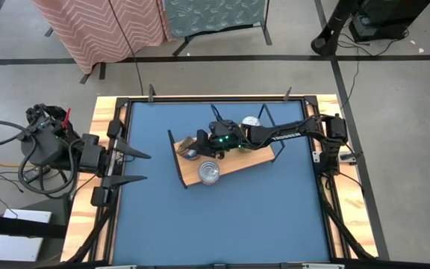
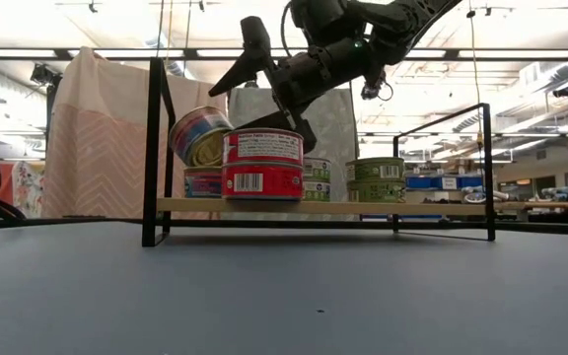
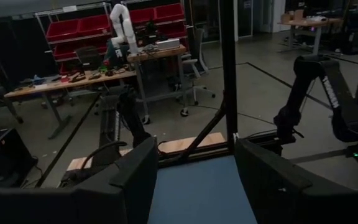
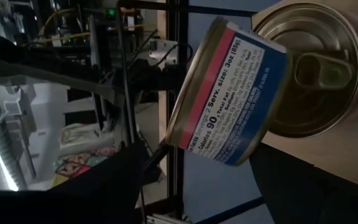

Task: Stack canned seafood by type on shelf
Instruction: Stack the blue/pink tuna can on top of the blue/pink tuna can on the shelf, then return to Home Position

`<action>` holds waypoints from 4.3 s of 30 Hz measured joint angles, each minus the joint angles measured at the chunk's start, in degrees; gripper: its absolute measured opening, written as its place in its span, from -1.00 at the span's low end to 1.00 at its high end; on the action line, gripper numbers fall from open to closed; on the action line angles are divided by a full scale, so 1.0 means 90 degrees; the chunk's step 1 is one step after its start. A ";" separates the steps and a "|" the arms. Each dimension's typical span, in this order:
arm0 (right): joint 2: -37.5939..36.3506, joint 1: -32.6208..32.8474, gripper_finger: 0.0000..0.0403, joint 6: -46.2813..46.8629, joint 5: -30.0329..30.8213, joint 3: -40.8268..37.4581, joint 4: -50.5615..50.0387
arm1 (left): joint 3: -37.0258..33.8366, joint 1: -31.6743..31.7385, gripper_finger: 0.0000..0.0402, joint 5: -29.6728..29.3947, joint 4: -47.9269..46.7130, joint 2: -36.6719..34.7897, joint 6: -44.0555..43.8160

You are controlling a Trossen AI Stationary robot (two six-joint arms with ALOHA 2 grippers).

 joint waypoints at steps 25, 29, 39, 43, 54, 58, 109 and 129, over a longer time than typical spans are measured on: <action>-0.0349 -0.0344 0.47 -0.0830 -0.0066 0.0000 -0.0996 | 0.0000 0.0000 0.09 0.0341 -0.0082 0.0000 0.0003; -0.0347 -0.0333 0.47 -0.0845 -0.0091 0.0000 -0.0992 | 0.0000 0.0000 0.09 0.0341 -0.0081 0.0000 0.0007; -0.1080 -0.0548 0.46 -0.1951 -0.0222 0.0166 -0.0822 | 0.0000 0.0000 0.09 0.0414 -0.0137 -0.0002 0.0082; -0.1905 -0.0383 0.42 -0.3480 0.0320 0.0755 -0.1723 | 0.0047 -0.0075 0.09 0.0482 -0.0214 -0.0010 0.0375; -0.4155 0.1455 -0.33 -0.6372 0.2667 0.1726 -0.4730 | 0.0515 -0.0776 -0.24 0.1031 -0.2784 -0.0410 -0.1251; -0.4726 0.2328 -0.84 -0.6333 0.3098 0.1572 -0.5417 | 0.0515 -0.0853 -0.46 0.1034 -0.3500 -0.0555 -0.1660; -0.4551 0.7474 -0.98 -0.6178 0.7293 0.1348 -0.8212 | -0.3385 -0.1534 -0.99 0.0472 -0.0863 -0.0528 -0.2378; -0.5435 1.0404 -0.98 -0.2016 0.8442 -0.0037 -0.9677 | -0.4376 -0.2049 -0.99 -0.0184 -0.2037 -0.2705 -0.3358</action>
